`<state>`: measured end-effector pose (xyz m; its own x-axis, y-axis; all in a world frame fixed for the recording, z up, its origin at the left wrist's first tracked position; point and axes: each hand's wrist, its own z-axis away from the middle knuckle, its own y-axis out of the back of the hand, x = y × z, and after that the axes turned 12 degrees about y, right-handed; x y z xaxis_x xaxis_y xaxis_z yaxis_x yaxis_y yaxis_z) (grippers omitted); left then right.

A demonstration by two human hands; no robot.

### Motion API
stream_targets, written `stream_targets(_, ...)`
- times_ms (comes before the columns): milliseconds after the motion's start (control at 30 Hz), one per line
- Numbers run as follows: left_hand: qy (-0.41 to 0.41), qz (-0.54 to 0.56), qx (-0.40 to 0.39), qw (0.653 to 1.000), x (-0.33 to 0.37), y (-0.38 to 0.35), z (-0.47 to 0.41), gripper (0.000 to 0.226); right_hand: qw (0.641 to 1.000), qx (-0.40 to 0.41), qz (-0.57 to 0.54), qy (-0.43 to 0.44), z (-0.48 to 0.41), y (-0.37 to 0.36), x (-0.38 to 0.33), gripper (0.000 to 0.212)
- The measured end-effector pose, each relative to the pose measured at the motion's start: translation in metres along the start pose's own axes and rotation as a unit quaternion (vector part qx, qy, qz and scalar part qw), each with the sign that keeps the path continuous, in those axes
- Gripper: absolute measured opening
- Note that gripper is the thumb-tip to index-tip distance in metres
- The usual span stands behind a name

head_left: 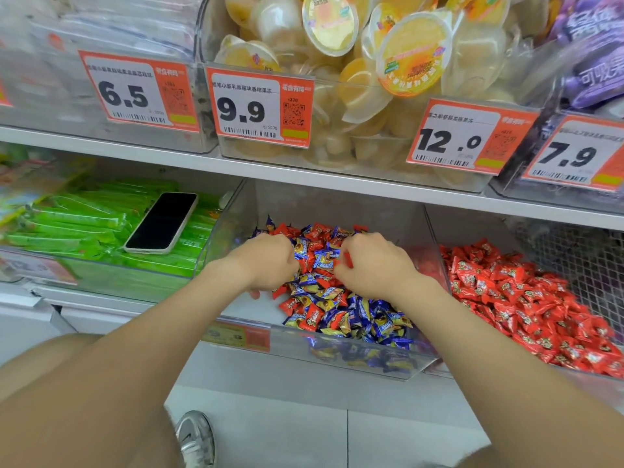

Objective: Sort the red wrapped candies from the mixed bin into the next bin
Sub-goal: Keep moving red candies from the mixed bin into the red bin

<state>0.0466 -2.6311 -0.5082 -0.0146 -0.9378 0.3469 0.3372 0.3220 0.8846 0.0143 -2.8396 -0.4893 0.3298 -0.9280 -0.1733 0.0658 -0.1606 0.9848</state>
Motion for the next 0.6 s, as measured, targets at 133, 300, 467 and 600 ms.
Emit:
stream_targets(133, 0.019, -0.029, 0.095, 0.995, -0.004, 0.0, -0.008, 0.018, 0.991, 0.097, -0.092, -0.023, -0.002, 0.006, -0.006, 0.043)
stream_targets(300, -0.034, -0.052, 0.04, 0.997, -0.017, -0.01, -0.022, 0.04, 0.984, 0.057, -0.166, 0.023, 0.0, 0.004, -0.009, 0.036)
stream_targets(467, -0.082, -0.049, 0.025, 0.995, -0.011, -0.023, -0.025, 0.028, 0.996, 0.034, -0.071, 0.052, -0.008, -0.001, -0.01, 0.029)
stream_targets(600, -0.061, -0.014, 0.032, 0.998, -0.01, -0.019, -0.024, 0.014, 0.995, -0.001, 0.035, 0.09, -0.018, -0.006, -0.019, 0.038)
